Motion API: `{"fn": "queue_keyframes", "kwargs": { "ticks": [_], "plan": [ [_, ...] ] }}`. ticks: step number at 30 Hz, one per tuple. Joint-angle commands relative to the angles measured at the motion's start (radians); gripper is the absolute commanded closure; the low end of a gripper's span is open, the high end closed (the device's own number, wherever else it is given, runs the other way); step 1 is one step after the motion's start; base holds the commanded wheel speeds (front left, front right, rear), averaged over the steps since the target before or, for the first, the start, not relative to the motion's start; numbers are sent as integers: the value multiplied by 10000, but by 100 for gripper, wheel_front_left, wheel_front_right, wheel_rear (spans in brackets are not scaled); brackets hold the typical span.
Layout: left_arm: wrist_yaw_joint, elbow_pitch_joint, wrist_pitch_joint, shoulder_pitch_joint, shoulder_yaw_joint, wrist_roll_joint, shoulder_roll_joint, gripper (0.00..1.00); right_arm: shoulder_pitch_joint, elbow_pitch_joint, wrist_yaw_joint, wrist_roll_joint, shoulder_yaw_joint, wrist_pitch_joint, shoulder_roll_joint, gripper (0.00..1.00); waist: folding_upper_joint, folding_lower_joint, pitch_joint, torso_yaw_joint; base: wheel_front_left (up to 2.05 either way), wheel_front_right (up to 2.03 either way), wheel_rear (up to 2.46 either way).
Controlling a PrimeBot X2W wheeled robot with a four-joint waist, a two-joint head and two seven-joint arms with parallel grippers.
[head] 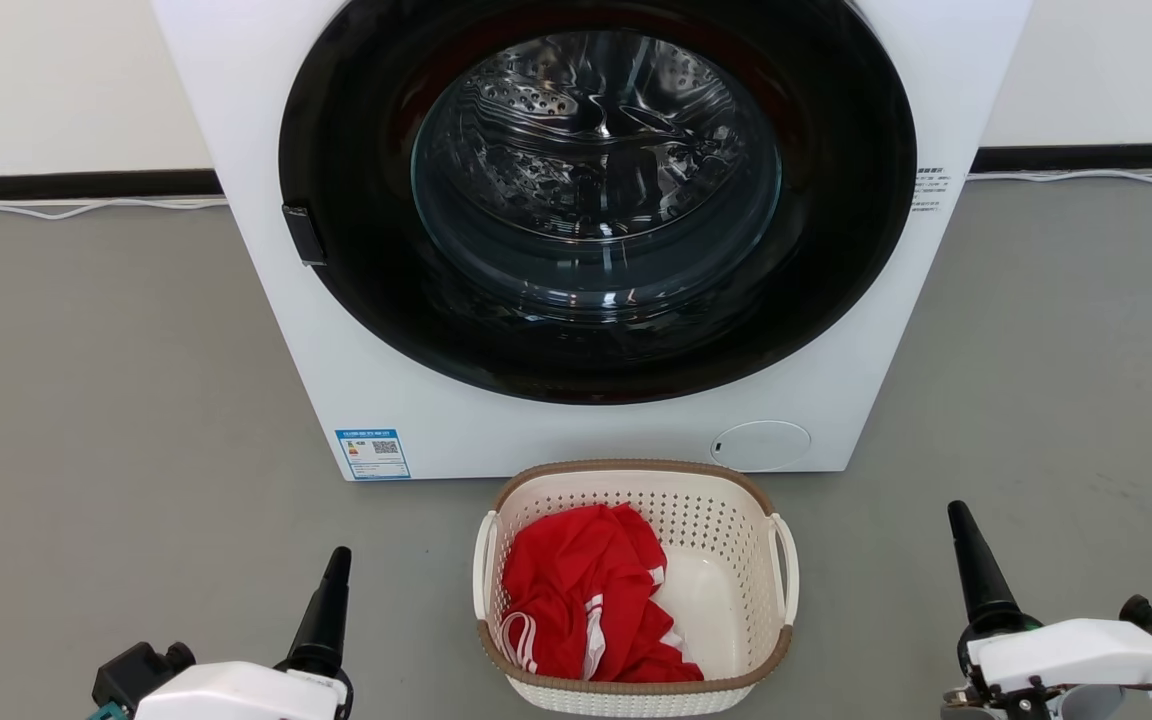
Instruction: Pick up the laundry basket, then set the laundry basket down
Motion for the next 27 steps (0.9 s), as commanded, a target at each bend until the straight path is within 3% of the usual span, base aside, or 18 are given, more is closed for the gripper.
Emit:
{"fn": "queue_keyframes", "kwargs": {
  "ticks": [1, 27],
  "plan": [
    [80, -287, -121, -280, 34, 350, 73, 0, -194, -300, 25, -439, 138, -175, -133, 0, 0, -2, -4, 0, 0, 0, 0],
    [531, -363, -855, -234, -436, 3285, 111, 0, -133, -174, 40, -3805, 334, -909, -208, 0, 0, -2, 14, 22, 0, 0, 0]
  ]
}}
